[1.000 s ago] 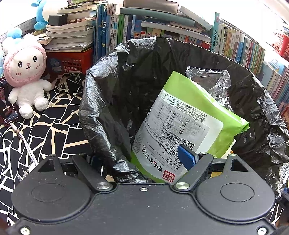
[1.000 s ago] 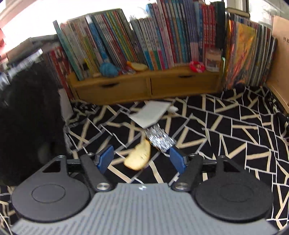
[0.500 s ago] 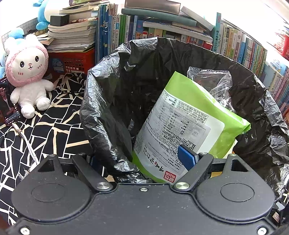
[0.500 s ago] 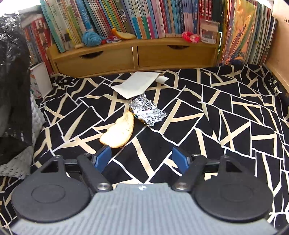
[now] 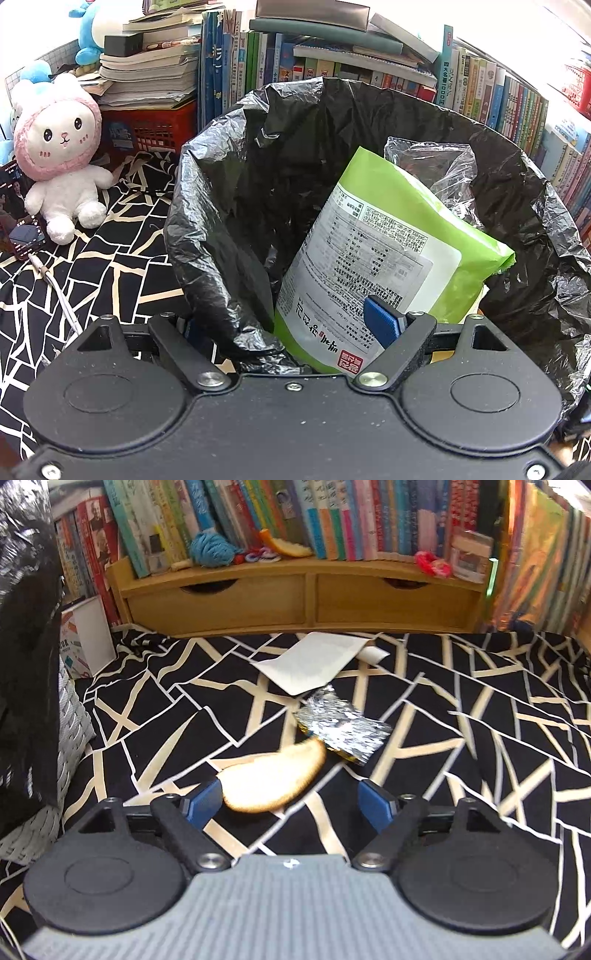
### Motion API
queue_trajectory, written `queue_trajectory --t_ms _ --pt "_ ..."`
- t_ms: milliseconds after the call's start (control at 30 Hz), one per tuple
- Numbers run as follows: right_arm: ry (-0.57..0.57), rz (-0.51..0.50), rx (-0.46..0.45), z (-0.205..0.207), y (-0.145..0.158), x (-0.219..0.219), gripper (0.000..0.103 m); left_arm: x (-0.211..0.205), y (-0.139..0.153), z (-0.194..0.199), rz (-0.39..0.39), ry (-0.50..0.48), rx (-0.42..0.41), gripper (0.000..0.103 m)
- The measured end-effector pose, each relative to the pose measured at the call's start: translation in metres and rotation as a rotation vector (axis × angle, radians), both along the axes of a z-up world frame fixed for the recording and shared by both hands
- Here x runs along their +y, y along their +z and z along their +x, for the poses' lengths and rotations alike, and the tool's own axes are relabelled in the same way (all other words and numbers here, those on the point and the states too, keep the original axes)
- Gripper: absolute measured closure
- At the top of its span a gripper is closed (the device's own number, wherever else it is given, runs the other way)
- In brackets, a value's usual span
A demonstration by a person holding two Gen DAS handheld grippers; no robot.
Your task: Collect trash
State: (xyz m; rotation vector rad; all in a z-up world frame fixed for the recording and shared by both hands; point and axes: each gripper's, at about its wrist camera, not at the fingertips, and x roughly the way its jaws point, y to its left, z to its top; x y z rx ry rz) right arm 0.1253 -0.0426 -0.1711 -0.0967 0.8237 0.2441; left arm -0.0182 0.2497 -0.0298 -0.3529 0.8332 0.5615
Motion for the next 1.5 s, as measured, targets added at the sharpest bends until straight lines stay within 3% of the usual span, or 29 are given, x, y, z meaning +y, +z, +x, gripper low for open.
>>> queue_trajectory --t_ms 133,200,267,300,367,567,833,1100,1200,1233,1367,1500 --pt "0.000 -0.006 0.063 0.011 -0.007 0.008 0.017 0.000 0.000 0.000 -0.001 0.001 -0.001 0.019" --pt "0.006 0.008 0.063 0.009 -0.006 0.008 0.031 0.001 0.000 0.000 -0.001 0.001 -0.002 0.019" --pt "0.022 0.024 0.066 0.007 -0.003 0.008 0.052 0.001 0.000 0.001 -0.002 0.001 -0.005 0.019" --pt "0.027 0.021 0.066 0.006 -0.001 0.009 0.055 0.001 0.000 0.001 -0.003 0.002 -0.006 0.019" --pt "0.024 0.016 0.057 0.004 0.003 0.008 0.076 0.001 0.001 0.001 -0.004 0.004 -0.008 0.019" --pt "0.028 0.033 0.045 0.000 0.018 0.000 0.083 0.001 0.001 0.000 -0.007 0.003 -0.014 0.019" --pt "0.044 0.043 0.018 -0.010 0.039 -0.009 0.084 0.003 0.000 0.000 -0.018 -0.001 -0.020 0.019" --pt "0.028 0.047 0.033 -0.016 0.040 -0.014 0.084 0.004 0.000 -0.001 -0.022 -0.009 -0.021 0.019" --pt "0.017 0.057 0.038 -0.017 0.036 -0.014 0.073 0.003 0.000 -0.001 -0.021 -0.011 -0.022 0.019" --pt "0.011 0.061 0.039 -0.017 0.034 -0.015 0.062 0.004 0.000 -0.001 -0.021 -0.011 -0.022 0.019" --pt "-0.002 0.073 0.041 -0.016 0.029 -0.016 0.043 0.003 0.000 0.000 -0.020 -0.013 -0.022 0.019" --pt "-0.018 0.071 0.039 -0.014 0.024 -0.016 0.033 0.003 0.000 0.000 -0.020 -0.012 -0.022 0.019"
